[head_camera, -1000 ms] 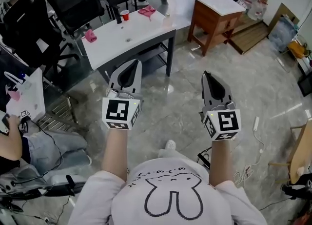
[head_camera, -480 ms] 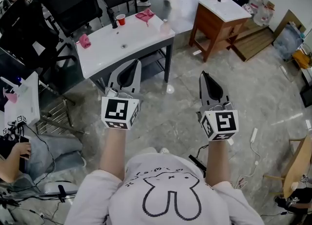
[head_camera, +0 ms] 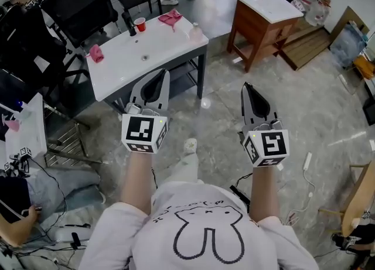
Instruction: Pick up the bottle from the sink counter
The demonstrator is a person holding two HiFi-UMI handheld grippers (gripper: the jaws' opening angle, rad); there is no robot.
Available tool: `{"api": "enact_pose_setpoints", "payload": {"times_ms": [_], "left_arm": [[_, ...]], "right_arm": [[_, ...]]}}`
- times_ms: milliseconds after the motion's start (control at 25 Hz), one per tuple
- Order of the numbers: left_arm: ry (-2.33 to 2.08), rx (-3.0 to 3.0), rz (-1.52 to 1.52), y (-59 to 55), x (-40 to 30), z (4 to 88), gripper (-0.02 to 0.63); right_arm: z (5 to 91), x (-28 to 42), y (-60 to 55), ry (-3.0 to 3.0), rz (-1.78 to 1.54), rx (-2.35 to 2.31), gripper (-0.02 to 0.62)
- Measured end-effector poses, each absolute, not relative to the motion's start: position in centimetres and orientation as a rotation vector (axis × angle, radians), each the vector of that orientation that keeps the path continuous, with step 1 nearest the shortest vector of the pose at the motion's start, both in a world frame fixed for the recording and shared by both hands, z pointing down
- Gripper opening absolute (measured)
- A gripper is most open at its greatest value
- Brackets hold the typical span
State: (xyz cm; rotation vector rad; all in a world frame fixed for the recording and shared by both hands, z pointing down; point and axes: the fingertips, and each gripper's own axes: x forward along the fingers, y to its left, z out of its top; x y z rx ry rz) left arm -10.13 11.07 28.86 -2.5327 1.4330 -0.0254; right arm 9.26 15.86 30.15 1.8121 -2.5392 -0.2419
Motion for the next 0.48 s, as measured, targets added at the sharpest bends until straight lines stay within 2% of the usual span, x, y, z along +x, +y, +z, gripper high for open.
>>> {"api": "enact_pose_setpoints", "payload": {"times_ms": [480], "left_arm": [[1.429,-2.561,0.001,-0.1,-8.7,29.9,0.006]], "right_arm": [[30.8,11.3,5.6,-2.478,-0.248,1.816,0.029]]}}
